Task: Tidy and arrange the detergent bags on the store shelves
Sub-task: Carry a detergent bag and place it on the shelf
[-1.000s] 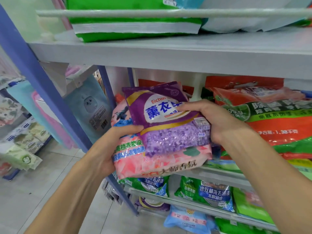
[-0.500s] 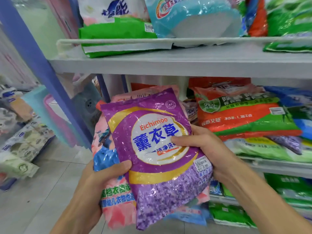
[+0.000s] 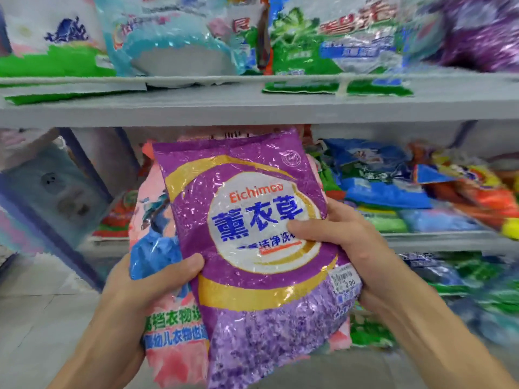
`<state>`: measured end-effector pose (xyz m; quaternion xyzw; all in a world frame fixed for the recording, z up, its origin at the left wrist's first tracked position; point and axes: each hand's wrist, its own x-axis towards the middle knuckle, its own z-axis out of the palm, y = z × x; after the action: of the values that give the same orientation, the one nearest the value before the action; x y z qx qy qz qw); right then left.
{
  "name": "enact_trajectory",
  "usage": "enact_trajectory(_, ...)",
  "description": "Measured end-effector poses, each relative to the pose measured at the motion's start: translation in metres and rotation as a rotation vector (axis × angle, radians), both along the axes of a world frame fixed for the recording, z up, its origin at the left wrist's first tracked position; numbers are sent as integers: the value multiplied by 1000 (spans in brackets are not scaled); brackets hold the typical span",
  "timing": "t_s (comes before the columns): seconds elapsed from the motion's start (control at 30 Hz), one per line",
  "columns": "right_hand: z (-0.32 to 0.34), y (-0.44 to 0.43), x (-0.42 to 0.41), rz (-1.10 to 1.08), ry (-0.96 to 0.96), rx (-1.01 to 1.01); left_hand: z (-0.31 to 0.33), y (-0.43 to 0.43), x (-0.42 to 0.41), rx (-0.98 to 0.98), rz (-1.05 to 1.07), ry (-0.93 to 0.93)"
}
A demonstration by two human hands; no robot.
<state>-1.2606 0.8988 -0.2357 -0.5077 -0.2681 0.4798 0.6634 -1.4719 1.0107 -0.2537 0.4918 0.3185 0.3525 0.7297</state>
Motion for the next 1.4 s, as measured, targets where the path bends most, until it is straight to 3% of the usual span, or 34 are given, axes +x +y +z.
enact_trajectory(0.33, -9, -145, 99, -254, 2, -30, -3, -93, 128, -27, -283, 44)
enact_trajectory(0.5, -2, -169, 151, -392, -22, -26, 11, -107, 198, -13, -368, 62)
enact_trajectory(0.8, 5, -108, 238, -447, -6, -108, 17, -56, 289, -47, -313, 141)
enact_trajectory(0.93, 9, -80, 259, -523, -84, -170, 8, -36, 321, -35, -159, 201)
enact_trajectory(1.07, 5, -61, 279, -540, -154, -213, 2, -28, 347, 113, 26, 295)
enact_trajectory(1.27, -10, -49, 321, -738, -338, -308, 3, -17, 372, 191, 15, 362)
enact_trajectory(1.4, 4, -76, 270, -755, -471, -180, 0, -14, 380, 200, 33, 370)
